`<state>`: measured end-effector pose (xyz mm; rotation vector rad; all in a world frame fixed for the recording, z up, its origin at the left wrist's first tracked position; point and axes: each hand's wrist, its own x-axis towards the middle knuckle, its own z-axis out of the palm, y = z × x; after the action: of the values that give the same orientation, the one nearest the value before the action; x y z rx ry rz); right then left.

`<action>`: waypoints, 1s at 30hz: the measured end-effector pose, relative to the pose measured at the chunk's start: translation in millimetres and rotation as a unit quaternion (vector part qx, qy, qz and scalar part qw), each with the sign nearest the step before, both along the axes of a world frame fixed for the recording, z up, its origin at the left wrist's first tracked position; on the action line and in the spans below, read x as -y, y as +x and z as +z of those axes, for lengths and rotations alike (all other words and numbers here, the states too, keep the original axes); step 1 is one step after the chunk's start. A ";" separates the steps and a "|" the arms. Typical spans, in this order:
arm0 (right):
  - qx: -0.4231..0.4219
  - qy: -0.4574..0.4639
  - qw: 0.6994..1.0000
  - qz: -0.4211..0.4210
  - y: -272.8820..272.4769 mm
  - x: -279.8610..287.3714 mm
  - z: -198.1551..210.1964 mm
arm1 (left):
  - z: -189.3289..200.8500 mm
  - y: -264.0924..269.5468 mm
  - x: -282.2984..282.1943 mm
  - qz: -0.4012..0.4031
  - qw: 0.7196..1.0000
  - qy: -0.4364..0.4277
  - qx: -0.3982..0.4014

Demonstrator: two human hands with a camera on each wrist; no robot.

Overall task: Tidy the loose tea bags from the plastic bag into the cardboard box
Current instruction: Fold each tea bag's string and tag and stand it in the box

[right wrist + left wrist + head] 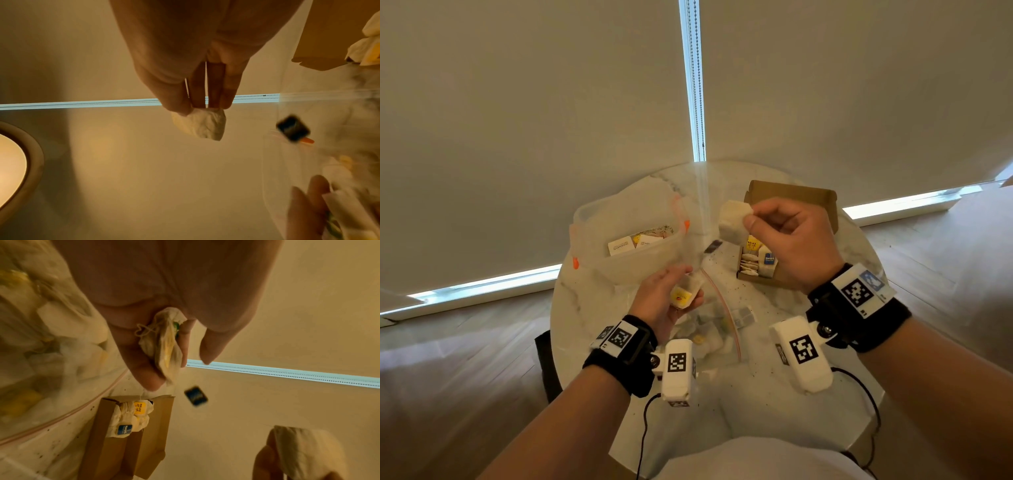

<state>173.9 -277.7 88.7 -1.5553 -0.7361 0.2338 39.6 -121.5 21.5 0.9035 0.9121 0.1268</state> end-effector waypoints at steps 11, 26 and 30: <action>-0.004 -0.035 0.999 0.007 2.7 -1.3 -14.4 | 51.0 20.3 -3.8 -0.090 0.916 0.388 0.049; 0.103 -0.102 0.989 0.021 -7.5 -12.9 -29.4 | 69.6 32.9 9.3 -0.127 0.918 0.367 0.077; 0.068 -0.105 0.992 -0.020 -4.9 -10.8 -27.7 | 72.1 30.5 4.8 -0.129 0.905 0.395 0.087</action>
<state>169.0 -266.9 61.0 -1.7974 -0.8063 0.1811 70.1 -126.3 93.6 1.7301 0.5506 0.3582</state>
